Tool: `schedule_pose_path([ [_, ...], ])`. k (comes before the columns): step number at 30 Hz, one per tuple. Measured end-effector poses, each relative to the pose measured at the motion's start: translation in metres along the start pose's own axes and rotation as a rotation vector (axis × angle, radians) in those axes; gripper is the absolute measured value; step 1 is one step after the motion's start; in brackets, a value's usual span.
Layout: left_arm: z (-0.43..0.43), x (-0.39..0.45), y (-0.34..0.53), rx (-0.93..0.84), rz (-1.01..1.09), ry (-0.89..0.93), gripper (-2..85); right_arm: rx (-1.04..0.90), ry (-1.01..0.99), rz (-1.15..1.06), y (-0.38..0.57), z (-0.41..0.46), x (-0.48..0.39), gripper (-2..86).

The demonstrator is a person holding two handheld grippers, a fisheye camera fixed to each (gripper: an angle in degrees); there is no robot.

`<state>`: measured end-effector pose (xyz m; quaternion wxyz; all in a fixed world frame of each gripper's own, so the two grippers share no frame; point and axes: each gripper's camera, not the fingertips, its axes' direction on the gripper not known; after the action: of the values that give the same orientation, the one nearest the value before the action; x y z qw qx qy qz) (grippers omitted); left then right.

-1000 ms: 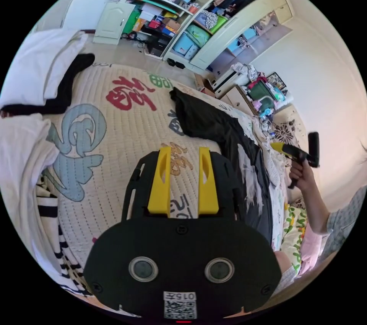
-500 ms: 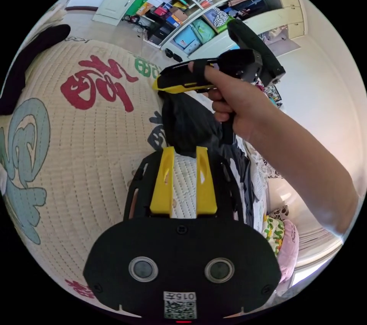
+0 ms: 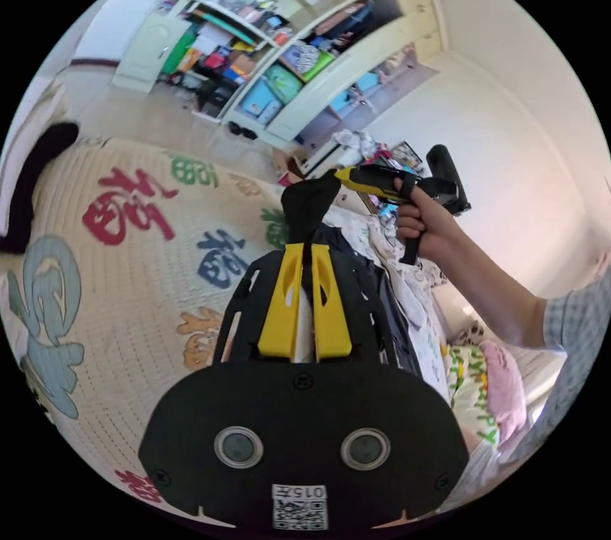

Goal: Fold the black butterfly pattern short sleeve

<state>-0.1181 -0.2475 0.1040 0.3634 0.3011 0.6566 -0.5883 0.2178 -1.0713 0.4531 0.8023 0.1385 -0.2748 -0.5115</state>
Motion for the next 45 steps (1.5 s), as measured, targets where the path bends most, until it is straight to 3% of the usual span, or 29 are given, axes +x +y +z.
schedule_pose_path([
  [6,0.032,0.066,0.012,-0.178,0.227,0.111,0.4,0.137,0.031,0.234,0.113,-0.077,0.067,-0.3],
  [10,0.076,0.098,0.04,-0.357,0.338,0.079,1.6,0.165,0.052,0.419,0.187,-0.086,0.104,0.1],
  [17,0.105,0.105,0.061,-0.566,0.303,0.171,8.1,0.093,0.083,0.54,0.236,-0.094,0.134,6.2],
  [22,0.085,0.087,0.035,-0.363,0.149,0.121,8.0,0.045,0.084,0.341,0.191,-0.102,0.124,8.5],
  [28,0.147,0.104,0.043,-0.558,0.174,0.085,6.8,-0.236,0.305,0.258,0.165,-0.051,0.113,5.7],
  [30,0.148,0.113,0.045,-0.533,0.189,0.049,5.1,-0.227,0.316,0.248,0.165,-0.053,0.114,5.2],
  [34,0.149,0.119,0.042,-0.586,0.17,0.169,7.9,-0.169,0.273,0.24,0.167,-0.078,0.098,8.7],
  [39,0.11,0.11,0.007,-0.35,0.176,0.008,7.0,-0.172,0.24,-0.071,0.181,-0.075,0.013,10.1],
  [45,0.167,0.116,-0.021,-0.425,0.248,-0.085,5.6,-0.304,0.343,-0.235,0.195,-0.025,-0.024,5.8],
])
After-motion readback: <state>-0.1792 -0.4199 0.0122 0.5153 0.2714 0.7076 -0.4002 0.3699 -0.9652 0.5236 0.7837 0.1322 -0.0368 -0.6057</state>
